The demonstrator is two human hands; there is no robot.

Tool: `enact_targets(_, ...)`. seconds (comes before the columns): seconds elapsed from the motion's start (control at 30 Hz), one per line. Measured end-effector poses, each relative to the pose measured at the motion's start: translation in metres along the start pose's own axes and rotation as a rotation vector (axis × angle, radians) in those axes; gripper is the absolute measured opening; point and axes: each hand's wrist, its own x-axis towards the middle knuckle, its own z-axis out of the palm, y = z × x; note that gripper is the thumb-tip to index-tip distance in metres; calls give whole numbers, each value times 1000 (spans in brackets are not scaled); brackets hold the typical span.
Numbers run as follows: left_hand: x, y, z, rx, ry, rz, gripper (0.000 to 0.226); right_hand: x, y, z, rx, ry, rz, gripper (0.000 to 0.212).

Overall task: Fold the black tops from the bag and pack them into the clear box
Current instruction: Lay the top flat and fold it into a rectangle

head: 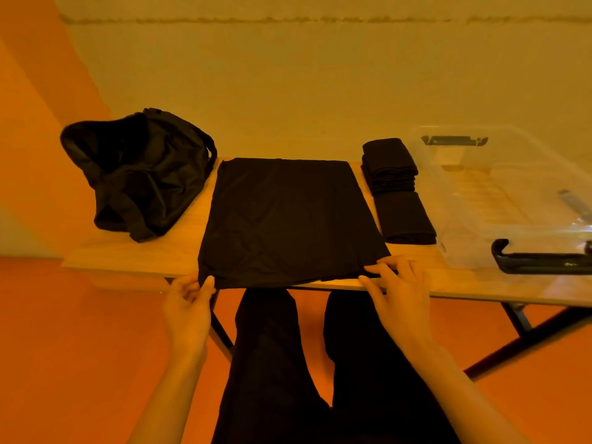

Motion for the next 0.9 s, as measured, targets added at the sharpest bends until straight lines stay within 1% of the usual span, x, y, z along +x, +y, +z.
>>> enact_targets(0.07, 1, 2, -4, -92, -28, -11, 17, 0, 4, 0, 48, -10, -44, 24)
enact_targets(0.17, 6, 4, -16, -266, -59, -29, 8, 1, 10, -4, 102, -45, -113, 18)
enact_targets(0.33, 12, 6, -35, -393, -103, -63, 16, -1, 12, -9, 190, -102, -252, 9)
enact_targets(0.43, 14, 7, -46, -440, -110, -64, 18, -7, 11, -15, 353, -110, -207, 12)
enact_targets(0.5, 14, 9, -52, -454, -130, -57, 20, -10, 10, -19, 421, -88, -164, 14)
enact_targets(0.57, 14, 8, -56, -380, -143, -25, 21, -12, 8, -21, 426, -47, -131, 16)
enact_targets(0.63, 11, 8, -57, -205, -152, 26, 39, -13, 5, -20, 391, -2, -72, 17)
enact_targets(0.7, 9, 7, -55, -61, -179, 59, 52, -13, 3, -18, 299, -12, -20, 16)
enact_targets(0.77, 8, 7, -53, 38, -190, 72, 54, -14, 3, -15, 165, -77, 1, 16)
enact_targets(0.8, 10, 6, -52, 77, -181, 81, 55, -14, 4, -14, 103, -106, 0, 22)
enact_targets(0.83, 11, 7, -52, 115, -175, 97, 55, -14, 6, -13, 68, -118, -19, 27)
enact_targets(0.9, 14, 10, -52, 200, -213, 143, 50, -15, 5, -16, 85, -84, -59, 23)
